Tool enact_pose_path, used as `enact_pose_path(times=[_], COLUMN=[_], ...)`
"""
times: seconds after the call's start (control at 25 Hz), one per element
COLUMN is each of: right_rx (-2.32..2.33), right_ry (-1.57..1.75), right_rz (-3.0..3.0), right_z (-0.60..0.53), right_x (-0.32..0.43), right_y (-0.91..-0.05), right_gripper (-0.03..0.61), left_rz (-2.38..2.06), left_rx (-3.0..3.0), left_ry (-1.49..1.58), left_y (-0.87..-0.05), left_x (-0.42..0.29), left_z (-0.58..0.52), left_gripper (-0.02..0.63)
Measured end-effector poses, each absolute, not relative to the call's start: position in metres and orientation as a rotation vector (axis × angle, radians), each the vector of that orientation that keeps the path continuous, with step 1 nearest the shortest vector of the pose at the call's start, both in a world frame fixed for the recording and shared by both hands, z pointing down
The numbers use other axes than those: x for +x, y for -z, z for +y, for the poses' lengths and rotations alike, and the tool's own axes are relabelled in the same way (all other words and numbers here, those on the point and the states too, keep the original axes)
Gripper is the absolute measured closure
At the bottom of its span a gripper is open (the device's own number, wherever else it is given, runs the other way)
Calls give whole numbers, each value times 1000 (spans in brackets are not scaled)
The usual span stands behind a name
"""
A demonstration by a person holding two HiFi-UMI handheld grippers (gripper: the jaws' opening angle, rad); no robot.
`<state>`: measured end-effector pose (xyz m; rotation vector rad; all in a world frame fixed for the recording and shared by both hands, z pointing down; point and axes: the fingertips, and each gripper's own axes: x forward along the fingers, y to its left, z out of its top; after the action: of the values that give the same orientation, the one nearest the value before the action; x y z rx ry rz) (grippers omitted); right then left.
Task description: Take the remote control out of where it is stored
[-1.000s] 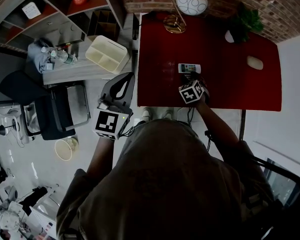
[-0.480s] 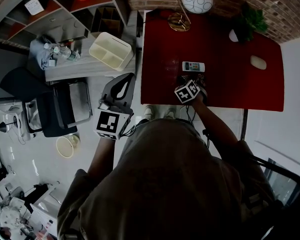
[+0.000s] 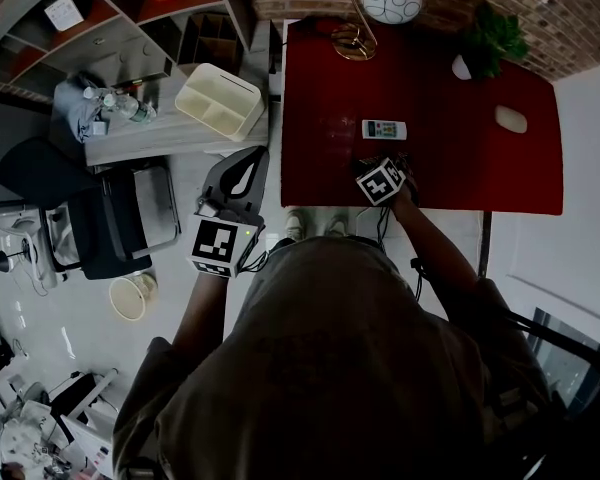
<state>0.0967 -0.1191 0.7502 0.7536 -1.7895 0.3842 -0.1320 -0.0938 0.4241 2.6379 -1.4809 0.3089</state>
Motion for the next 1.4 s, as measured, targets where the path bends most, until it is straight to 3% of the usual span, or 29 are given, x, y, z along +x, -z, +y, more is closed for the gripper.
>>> enact_pose_path(times=[0.24,1.4], right_rx=[689,869], right_ry=[-378,-294], right_rz=[-1811,-1855], right_z=[-106,-124], right_x=[91,110], right_y=[-743,-684], right_gripper=[189,190], left_rz=[-1463,-1457], left_rx=[2644,2656], left_ry=[-313,-290], left_y=[-427,-424], left_x=[-133,-126], left_z=[-88,-68], left_gripper=[603,603])
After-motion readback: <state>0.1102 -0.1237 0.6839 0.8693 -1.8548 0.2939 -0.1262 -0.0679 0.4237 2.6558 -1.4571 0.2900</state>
